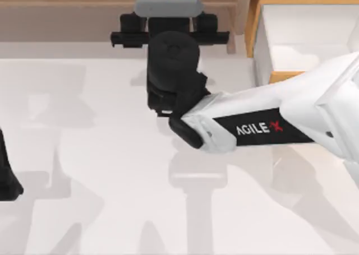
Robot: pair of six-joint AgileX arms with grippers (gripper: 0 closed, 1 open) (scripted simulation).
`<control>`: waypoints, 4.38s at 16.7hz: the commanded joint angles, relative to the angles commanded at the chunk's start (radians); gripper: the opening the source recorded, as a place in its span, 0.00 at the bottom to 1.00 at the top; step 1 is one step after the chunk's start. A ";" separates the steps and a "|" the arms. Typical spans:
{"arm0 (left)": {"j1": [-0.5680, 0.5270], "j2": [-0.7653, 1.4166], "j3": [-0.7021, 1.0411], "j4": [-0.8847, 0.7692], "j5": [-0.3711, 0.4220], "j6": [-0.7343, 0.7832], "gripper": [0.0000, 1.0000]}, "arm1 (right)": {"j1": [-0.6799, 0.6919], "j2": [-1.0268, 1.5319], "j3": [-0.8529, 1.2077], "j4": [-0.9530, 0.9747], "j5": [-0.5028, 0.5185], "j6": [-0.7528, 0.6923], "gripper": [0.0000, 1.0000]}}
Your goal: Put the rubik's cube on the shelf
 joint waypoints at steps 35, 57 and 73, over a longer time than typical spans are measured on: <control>0.000 0.000 0.000 0.000 0.000 0.000 1.00 | -0.134 0.250 0.496 -0.258 -0.131 0.017 0.83; 0.000 0.000 0.000 0.000 0.000 0.000 1.00 | -0.101 0.003 -0.036 0.123 -0.304 -0.346 1.00; 0.000 0.000 0.000 0.000 0.000 0.000 1.00 | -0.387 -0.305 -1.202 0.753 -0.477 -1.392 1.00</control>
